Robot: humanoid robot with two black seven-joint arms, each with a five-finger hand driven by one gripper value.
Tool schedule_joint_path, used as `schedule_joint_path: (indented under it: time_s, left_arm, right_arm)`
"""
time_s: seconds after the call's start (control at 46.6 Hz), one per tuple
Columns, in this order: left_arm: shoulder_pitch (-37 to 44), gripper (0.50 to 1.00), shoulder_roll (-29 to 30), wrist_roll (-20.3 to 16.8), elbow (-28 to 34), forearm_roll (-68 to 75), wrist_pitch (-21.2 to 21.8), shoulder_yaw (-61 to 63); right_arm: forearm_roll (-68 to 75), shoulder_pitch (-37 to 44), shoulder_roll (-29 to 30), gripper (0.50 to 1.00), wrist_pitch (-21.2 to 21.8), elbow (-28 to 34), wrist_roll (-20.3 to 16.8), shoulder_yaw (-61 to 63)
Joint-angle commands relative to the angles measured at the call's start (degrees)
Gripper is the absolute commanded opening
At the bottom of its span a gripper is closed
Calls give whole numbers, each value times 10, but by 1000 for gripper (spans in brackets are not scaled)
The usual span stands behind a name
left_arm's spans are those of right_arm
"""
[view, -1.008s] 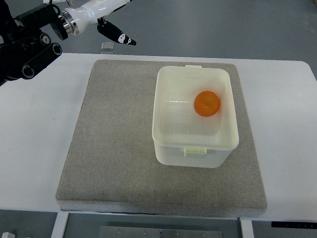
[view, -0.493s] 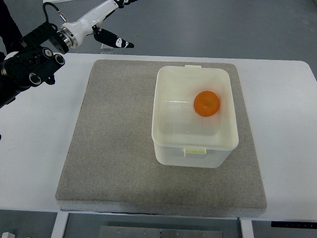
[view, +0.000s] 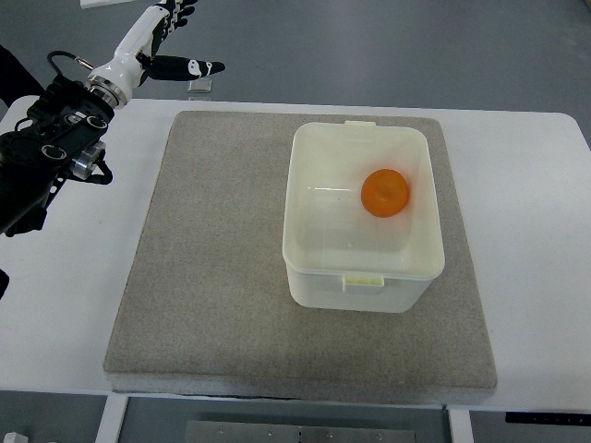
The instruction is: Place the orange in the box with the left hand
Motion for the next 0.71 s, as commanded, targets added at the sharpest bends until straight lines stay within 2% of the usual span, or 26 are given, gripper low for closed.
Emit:
schedule_joint_path:
  time_s: [0.0, 0.107, 0.3, 0.536, 0.686]
  left_arm:
    - [1, 992, -8, 0, 13, -19, -23, -7]
    - [9, 992, -10, 0, 20, -83, -61, -6]
    - [13, 996, -20, 0, 51, -154, -158, -8]
    - [19, 996, -29, 0, 70, -248, -182, -8]
    - [22, 999, -29, 0, 72, -309, -218, -10]
  right_arm:
    - [0, 0, 0, 932, 0, 1, 0, 0]
    - [0, 0, 0, 932, 0, 0, 0, 0]
    - [0, 0, 0, 932, 0, 0, 0, 1]
    - [0, 0, 0, 932, 0, 1, 0, 0]
    - [0, 0, 0, 932, 0, 0, 0, 0]
